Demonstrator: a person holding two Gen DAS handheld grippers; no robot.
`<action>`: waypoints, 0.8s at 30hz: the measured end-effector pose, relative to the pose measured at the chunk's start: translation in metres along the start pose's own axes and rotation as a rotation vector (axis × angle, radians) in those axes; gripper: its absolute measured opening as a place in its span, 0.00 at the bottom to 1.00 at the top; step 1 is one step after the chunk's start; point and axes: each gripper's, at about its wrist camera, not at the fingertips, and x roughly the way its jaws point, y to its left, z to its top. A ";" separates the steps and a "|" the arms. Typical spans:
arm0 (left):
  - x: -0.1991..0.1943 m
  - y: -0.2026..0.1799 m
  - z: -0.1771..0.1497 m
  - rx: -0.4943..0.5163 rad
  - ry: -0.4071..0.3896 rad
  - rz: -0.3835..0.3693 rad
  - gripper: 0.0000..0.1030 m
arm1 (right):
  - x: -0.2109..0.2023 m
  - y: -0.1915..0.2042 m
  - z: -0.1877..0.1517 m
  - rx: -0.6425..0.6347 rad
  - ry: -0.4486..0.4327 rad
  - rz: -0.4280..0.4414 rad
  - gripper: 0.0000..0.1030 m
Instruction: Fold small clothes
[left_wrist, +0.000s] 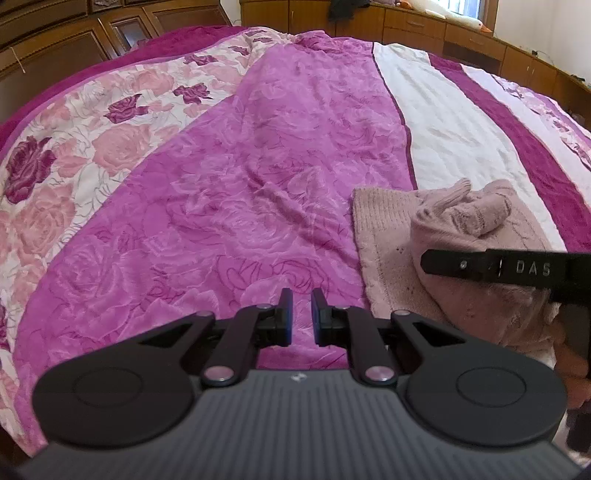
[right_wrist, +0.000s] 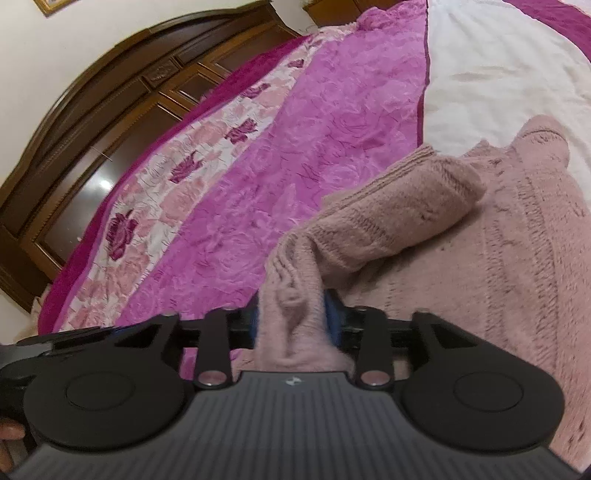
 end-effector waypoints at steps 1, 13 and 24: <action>0.000 -0.001 0.001 0.000 -0.004 -0.004 0.13 | -0.003 0.002 -0.001 -0.002 -0.005 0.003 0.49; -0.006 -0.030 0.023 0.016 -0.062 -0.083 0.13 | -0.098 -0.009 -0.023 -0.057 -0.161 -0.084 0.58; 0.009 -0.069 0.026 0.099 -0.038 -0.159 0.13 | -0.149 -0.079 -0.029 0.104 -0.273 -0.230 0.60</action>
